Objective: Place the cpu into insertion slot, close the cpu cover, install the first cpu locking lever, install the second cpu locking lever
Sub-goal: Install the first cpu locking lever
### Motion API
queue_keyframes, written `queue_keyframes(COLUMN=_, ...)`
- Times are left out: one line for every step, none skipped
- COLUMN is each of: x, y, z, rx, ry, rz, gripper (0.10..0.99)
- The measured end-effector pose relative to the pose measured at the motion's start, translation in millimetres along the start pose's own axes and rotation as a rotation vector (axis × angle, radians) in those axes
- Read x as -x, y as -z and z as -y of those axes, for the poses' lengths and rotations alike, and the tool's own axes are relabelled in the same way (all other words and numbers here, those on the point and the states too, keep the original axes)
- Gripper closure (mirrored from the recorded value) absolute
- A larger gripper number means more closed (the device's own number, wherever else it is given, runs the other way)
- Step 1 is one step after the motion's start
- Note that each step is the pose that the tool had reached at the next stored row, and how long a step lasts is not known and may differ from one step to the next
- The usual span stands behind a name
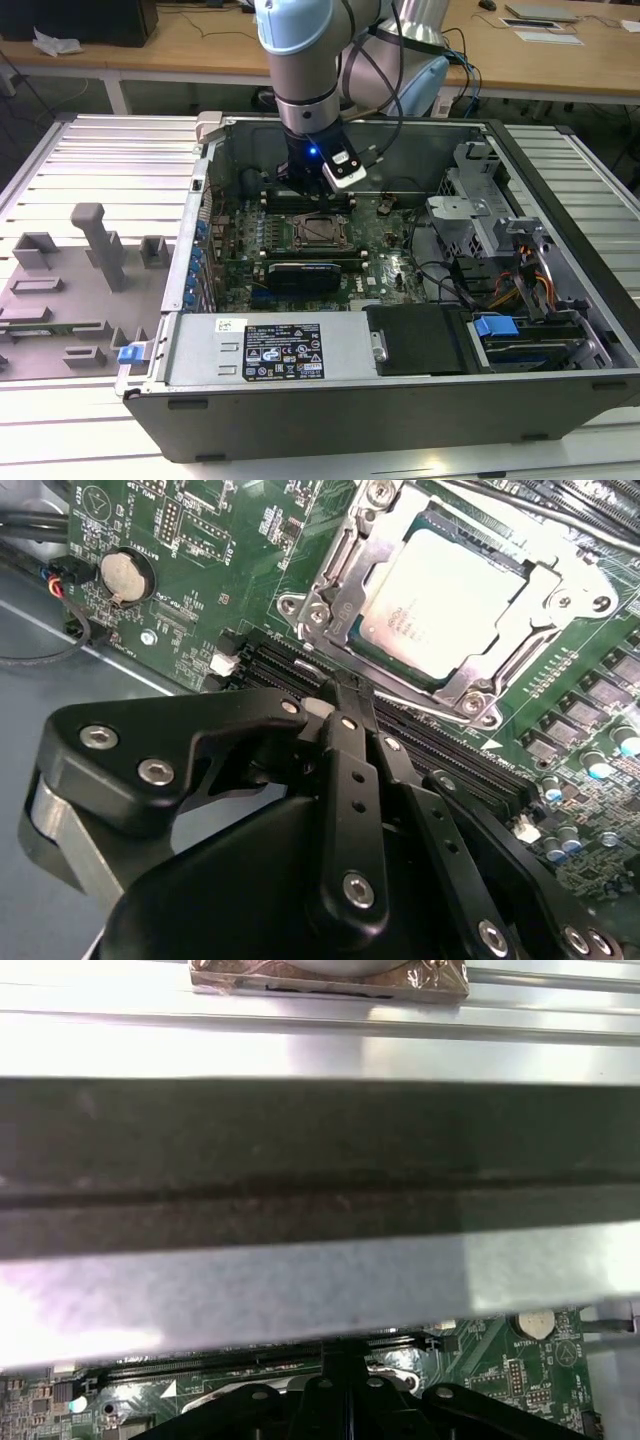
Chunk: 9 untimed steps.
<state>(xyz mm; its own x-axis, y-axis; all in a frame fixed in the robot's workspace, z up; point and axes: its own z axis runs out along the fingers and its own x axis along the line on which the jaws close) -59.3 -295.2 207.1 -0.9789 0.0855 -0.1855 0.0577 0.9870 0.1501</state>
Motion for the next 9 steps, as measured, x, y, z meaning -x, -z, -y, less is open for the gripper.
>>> queue_keyframes(x=-0.1, y=-0.3, z=-0.4, rx=-0.001, ry=-0.003, rz=0.0006, gripper=0.980)
queue_keyframes(x=-0.4, y=-0.8, z=-0.9, rx=-0.002, ry=-0.011, rz=0.0017, gripper=0.980)
queue_keyframes(x=-0.5, y=-1.2, z=-1.3, rx=-0.003, ry=-0.017, rz=0.0028, gripper=0.980)
queue_keyframes(x=-0.6, y=-1.4, z=-1.5, rx=-0.005, ry=-0.023, rz=0.0036, gripper=0.980)
queue_keyframes(x=-0.8, y=-1.6, z=-1.7, rx=-0.006, ry=-0.026, rz=0.0041, gripper=0.980)
queue_keyframes(x=-1.0, y=-1.7, z=-2.1, rx=-0.006, ry=-0.030, rz=0.0046, gripper=0.980)
queue_keyframes(x=-1.2, y=-1.9, z=-2.6, rx=-0.007, ry=-0.034, rz=0.0053, gripper=0.980)
queue_keyframes(x=-1.6, y=-2.2, z=-3.4, rx=-0.008, ry=-0.040, rz=0.0062, gripper=0.980)
queue_keyframes(x=-1.8, y=-2.4, z=-3.6, rx=-0.009, ry=-0.044, rz=0.0070, gripper=0.980)
